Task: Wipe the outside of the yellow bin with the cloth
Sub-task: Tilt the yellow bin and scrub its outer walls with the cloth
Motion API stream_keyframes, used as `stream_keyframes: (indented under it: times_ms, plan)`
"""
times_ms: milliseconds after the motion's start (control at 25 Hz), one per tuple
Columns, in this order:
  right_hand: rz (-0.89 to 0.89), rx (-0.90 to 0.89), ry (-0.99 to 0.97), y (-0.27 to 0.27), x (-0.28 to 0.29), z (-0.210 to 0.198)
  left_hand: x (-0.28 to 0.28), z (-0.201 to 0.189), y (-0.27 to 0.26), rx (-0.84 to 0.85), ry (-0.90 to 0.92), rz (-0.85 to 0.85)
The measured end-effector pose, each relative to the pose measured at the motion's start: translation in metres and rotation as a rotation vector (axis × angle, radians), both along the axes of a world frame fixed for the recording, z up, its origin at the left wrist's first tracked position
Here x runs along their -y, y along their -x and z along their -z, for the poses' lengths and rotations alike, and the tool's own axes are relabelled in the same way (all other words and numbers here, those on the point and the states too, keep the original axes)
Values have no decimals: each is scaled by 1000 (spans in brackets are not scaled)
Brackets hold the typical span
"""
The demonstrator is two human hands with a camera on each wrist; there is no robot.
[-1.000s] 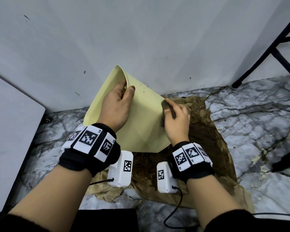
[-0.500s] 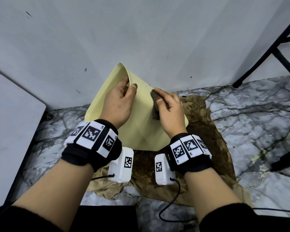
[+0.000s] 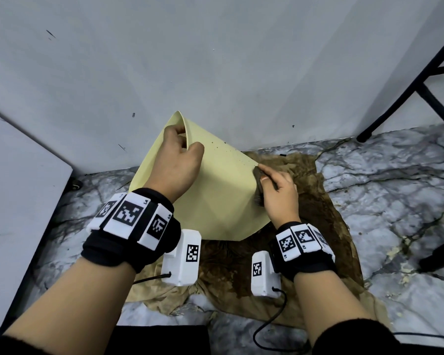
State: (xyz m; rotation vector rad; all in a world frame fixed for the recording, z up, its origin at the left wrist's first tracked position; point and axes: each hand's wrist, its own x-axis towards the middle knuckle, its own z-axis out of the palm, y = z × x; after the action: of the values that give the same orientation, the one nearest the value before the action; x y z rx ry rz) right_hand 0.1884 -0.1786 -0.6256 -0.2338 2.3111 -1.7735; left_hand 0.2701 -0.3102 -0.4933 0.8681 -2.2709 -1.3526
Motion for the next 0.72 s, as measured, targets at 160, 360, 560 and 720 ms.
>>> stream_keyframes:
  times_ms: [160,360,560,720]
  plan:
    - [-36,-14,-21,-7,1,-7,13,-7,3,124,133,-101]
    - [-92,-41,-55,-18,8,-26,18,-2,-1,114,180,-110]
    - [-190,-251,43,-33,36,-68,13,3,-3,35,157,-73]
    - [-223,-344,29,-51,50,-76,5,11,-8,37,197,-38]
